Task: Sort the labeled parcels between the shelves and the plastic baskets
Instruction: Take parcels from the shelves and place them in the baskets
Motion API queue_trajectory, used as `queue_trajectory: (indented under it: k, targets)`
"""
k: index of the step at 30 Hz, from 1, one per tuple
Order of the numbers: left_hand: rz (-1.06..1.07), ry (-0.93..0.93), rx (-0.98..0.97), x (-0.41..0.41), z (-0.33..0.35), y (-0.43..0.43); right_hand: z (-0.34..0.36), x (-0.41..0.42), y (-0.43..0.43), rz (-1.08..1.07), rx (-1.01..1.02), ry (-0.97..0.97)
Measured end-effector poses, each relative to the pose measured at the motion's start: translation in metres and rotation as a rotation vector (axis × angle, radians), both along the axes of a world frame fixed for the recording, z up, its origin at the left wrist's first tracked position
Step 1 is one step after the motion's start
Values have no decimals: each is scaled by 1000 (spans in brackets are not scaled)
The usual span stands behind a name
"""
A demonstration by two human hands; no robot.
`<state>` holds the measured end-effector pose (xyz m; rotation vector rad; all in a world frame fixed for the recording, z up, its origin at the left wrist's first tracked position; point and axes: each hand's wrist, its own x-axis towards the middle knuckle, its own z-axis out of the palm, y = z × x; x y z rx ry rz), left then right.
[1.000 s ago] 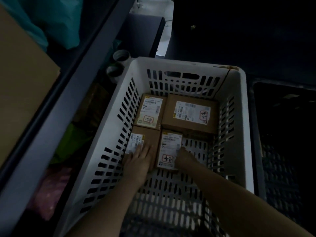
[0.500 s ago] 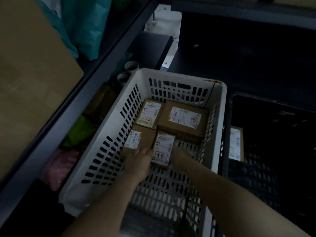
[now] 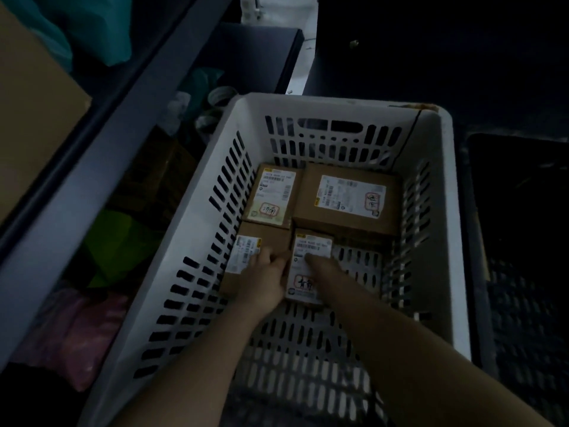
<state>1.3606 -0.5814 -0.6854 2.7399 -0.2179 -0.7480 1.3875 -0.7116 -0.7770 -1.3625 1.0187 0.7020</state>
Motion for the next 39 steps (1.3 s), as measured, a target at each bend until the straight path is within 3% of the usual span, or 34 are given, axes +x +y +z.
queue_trajectory:
  k: [2,4,9,13,22,25,30,39]
  targets:
    - [35,53,-53,4,0,2,-49,1,-9,-74,-52,-5]
    - [69,82,-75,8,4,1,-57,-2,-10,-114,-65,-4]
    - [86,83,-99,6,12,-2,49,-24,13,-166,-95,-81]
    - [38,91,-112,-5,22,1,76,-34,10,-128,-215,-101]
    - [21,-372,-200,-5,149,-36,214,-36,-24,124,-308,-314]
    - [11,-433,-261,-3,200,-68,270,-48,-65,98,-395,-450]
    - [-189,-452,-305,-13,252,-160,324,-80,-178,-44,-457,-612]
    - [-523,-398,-143,-98,258,-381,327,-211,-420,-238,-561,-549]
